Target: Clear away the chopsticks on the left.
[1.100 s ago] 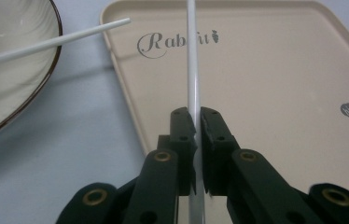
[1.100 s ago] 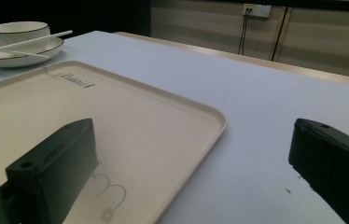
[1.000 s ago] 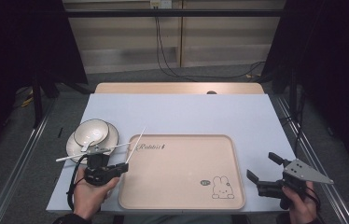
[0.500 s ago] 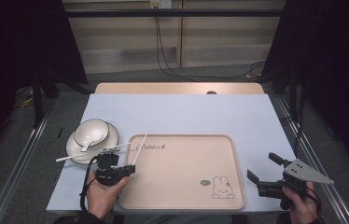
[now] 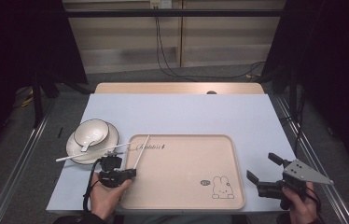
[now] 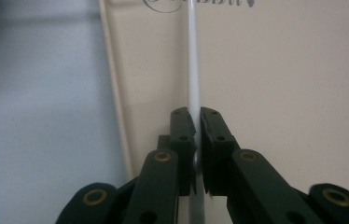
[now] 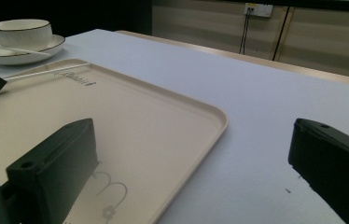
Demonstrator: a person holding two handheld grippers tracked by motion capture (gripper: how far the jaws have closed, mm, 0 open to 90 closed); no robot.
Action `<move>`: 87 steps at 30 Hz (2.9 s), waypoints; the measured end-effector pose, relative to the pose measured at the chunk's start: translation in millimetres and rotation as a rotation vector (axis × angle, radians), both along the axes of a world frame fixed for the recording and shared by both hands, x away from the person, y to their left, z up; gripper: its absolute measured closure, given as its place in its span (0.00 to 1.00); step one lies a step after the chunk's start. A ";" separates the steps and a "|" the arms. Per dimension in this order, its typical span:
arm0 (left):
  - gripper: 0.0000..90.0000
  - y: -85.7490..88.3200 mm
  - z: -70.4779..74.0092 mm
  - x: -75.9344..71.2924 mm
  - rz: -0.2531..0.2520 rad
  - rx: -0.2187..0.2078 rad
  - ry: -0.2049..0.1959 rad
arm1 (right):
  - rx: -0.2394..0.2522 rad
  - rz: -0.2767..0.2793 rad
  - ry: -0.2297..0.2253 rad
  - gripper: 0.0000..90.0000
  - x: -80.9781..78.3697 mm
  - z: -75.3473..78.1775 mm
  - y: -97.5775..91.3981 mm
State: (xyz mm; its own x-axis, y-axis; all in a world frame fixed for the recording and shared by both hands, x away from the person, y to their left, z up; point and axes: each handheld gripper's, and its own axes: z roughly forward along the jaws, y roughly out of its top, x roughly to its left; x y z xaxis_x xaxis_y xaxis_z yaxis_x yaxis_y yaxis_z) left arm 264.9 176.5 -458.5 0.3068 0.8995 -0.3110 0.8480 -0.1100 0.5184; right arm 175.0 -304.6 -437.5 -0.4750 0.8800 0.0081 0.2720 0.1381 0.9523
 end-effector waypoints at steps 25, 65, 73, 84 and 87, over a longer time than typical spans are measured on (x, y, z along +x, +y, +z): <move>0.91 -2.5 -1.9 4.0 -0.017 0.006 -0.010 | -0.005 0.004 0.002 0.01 -2.0 0.1 0.3; 0.17 72.9 34.5 -18.4 -0.436 -0.118 -0.452 | 0.000 0.006 0.000 0.01 -0.7 0.2 0.9; 0.12 103.9 44.7 -22.7 -0.454 -0.064 -0.533 | -0.001 0.007 0.001 0.01 -1.0 0.4 0.7; 0.18 146.2 54.3 -7.9 -0.476 -0.055 -0.489 | -0.003 0.008 -0.002 0.01 -1.2 0.5 0.4; 0.18 157.2 55.8 -3.5 -0.485 -0.043 -0.494 | -0.003 0.001 -0.004 0.01 -1.4 0.4 0.4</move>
